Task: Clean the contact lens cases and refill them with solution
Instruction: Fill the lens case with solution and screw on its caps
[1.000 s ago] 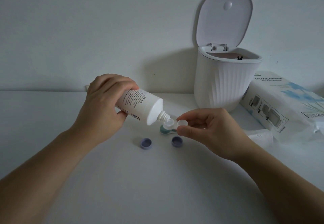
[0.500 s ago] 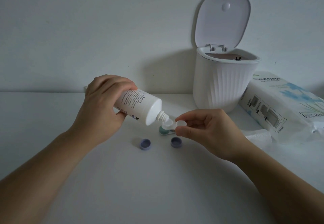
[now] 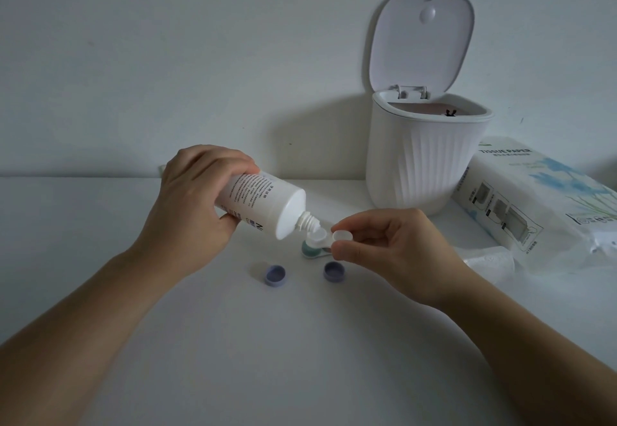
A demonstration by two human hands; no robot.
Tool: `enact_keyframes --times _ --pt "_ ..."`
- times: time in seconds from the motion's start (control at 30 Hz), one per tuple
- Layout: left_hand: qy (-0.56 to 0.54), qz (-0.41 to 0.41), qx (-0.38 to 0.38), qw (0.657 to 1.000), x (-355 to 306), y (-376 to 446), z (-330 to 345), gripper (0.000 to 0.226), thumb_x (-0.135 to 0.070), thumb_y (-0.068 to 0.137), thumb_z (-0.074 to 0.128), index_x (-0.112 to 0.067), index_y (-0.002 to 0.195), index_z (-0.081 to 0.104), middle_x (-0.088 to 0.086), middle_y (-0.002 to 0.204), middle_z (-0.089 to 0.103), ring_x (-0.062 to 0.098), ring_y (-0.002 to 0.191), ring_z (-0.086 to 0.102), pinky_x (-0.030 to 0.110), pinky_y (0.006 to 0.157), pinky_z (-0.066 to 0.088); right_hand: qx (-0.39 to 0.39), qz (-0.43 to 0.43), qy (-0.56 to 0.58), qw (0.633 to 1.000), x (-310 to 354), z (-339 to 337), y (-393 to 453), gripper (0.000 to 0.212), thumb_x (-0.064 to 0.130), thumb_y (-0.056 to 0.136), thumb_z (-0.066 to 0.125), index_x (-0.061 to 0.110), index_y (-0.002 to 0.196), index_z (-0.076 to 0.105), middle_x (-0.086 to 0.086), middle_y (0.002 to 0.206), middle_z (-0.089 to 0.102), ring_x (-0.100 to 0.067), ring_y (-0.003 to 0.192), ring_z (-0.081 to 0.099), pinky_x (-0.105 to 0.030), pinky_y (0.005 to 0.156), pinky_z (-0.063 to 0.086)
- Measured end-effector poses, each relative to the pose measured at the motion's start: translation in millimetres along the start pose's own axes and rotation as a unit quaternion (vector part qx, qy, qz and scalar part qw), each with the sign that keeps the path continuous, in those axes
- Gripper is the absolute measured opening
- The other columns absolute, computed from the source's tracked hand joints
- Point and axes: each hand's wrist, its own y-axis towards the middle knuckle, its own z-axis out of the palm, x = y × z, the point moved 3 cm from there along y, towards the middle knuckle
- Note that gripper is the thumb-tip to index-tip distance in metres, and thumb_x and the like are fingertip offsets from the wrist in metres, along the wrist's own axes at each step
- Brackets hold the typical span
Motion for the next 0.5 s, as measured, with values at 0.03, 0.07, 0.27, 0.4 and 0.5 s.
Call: enact_keyframes --times 0.03,0.07,0.27,0.4,0.5 --pt "-0.001 -0.001 0.001 1.000 0.4 0.1 0.1 0.067 0.011 0.056 0.084 -0.015 0.115 0.064 -0.007 0.121 0.064 0.029 0.118 0.050 0.031 0.098 0.034 0.000 0.000 0.001 1.000 -0.4 0.1 -0.2 0.012 0.028 0.080 0.083 0.029 0.091 0.079 0.008 0.082 0.079 -0.012 0.081 0.076 -0.027 0.080 0.057" --pt "-0.001 -0.002 0.002 1.000 0.7 0.0 0.3 0.067 0.011 0.057 0.084 -0.015 0.115 0.064 -0.007 0.121 0.064 0.029 0.118 0.050 0.029 0.098 0.034 0.000 -0.001 0.003 1.000 -0.8 0.2 -0.2 0.011 0.027 0.080 0.083 0.029 0.091 0.079 0.009 0.082 0.079 -0.012 0.081 0.076 -0.027 0.080 0.057" --pt "0.000 -0.006 0.005 1.000 2.5 -1.5 1.4 0.066 0.011 0.057 0.085 -0.015 0.114 0.065 -0.006 0.120 0.065 0.029 0.118 0.050 0.018 0.102 0.027 0.008 0.002 0.012 1.000 -0.5 2.0 0.0 0.015 0.025 0.081 0.083 0.036 0.090 0.077 0.011 0.080 0.079 -0.002 0.075 0.074 -0.017 0.073 0.056" --pt "-0.001 -0.007 0.005 1.000 2.8 -1.2 1.3 0.067 0.012 0.057 0.085 -0.015 0.114 0.065 -0.007 0.120 0.065 0.028 0.118 0.050 0.017 0.102 0.027 0.007 0.005 0.008 1.000 -0.3 2.2 -0.4 0.011 0.024 0.081 0.083 0.031 0.088 0.078 0.011 0.079 0.078 0.000 0.073 0.073 -0.013 0.070 0.053" --pt "-0.002 -0.009 0.004 1.000 2.2 -1.0 0.9 0.068 0.010 0.057 0.086 -0.016 0.116 0.064 -0.008 0.121 0.064 0.028 0.119 0.050 0.023 0.101 0.031 0.003 0.003 0.013 1.000 0.4 1.2 -0.5 0.010 0.022 0.081 0.083 0.027 0.088 0.079 0.010 0.079 0.079 0.000 0.073 0.073 -0.011 0.070 0.054"
